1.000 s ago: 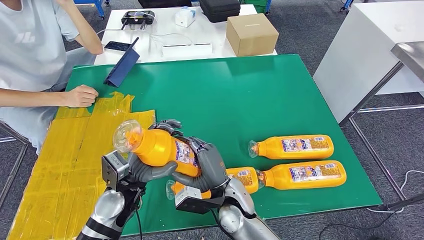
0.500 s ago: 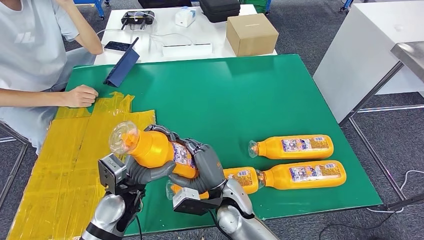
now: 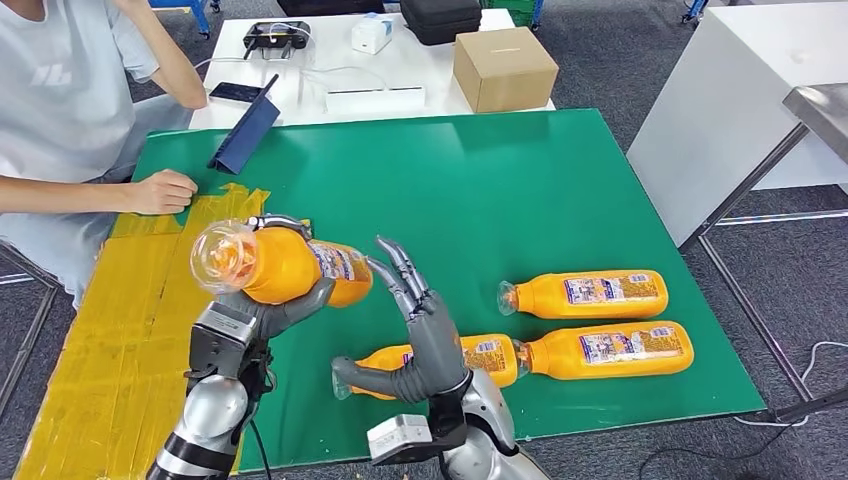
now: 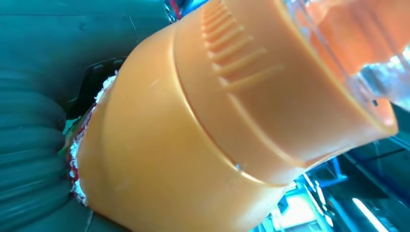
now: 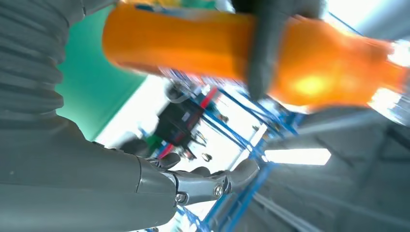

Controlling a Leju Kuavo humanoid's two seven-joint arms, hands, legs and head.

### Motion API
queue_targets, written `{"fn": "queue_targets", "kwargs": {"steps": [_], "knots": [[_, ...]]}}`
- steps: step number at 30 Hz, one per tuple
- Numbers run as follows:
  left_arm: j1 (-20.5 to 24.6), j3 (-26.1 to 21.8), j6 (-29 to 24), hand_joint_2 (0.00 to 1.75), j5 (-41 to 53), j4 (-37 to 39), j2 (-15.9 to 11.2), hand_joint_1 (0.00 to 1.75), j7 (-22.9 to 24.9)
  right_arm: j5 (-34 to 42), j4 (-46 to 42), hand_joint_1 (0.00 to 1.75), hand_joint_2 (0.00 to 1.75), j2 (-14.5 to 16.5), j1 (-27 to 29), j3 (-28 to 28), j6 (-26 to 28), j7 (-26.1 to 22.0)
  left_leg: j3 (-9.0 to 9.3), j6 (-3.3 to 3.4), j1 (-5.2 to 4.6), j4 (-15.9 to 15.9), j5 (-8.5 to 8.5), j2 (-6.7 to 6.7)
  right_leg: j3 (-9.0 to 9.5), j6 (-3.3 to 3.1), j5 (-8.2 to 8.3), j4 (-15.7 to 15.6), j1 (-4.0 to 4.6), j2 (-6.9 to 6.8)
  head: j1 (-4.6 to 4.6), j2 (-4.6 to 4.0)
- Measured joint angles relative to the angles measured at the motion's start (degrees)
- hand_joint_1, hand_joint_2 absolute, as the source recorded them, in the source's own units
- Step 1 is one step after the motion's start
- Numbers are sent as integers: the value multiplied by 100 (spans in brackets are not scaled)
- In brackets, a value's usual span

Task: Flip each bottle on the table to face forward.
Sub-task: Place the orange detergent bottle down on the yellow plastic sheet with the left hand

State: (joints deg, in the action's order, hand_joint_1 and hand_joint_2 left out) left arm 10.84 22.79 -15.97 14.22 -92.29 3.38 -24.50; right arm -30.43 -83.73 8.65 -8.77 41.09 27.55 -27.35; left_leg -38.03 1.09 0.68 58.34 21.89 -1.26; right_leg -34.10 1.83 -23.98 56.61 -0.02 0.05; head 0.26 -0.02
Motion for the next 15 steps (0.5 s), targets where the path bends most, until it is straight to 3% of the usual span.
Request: {"fn": "queue_targets", "kwargs": {"steps": [5,7,10,13,15], "knots": [[172,-183,-490,175,638,2,-32,175,108,2,-614,0,175,-107,170,-81,91,-29,1,0,-1,0,0,5,-1,0,1,0,0,1,0,0],[251,-229,-1004,175,1853,42,-63,175,372,5,-810,0,175,-149,233,-121,125,-64,0,0,-1,0,0,2,-2,0,1,0,0,0,0,0],[479,-238,-1479,175,4469,320,-159,175,1191,-17,-1103,0,175,-218,312,-180,136,-86,1,0,-1,0,0,0,0,0,0,0,0,0,0,0],[763,-196,-1350,175,6437,845,-307,175,2069,-96,-1357,0,175,-287,366,-217,118,-55,2,1,-1,0,-1,5,0,-1,2,0,0,1,0,0],[983,-110,-1104,175,7196,1295,-445,175,2650,-121,-1492,0,175,-324,386,-237,92,-30,3,0,0,0,-2,6,-1,-8,7,0,0,2,1,0]]}}
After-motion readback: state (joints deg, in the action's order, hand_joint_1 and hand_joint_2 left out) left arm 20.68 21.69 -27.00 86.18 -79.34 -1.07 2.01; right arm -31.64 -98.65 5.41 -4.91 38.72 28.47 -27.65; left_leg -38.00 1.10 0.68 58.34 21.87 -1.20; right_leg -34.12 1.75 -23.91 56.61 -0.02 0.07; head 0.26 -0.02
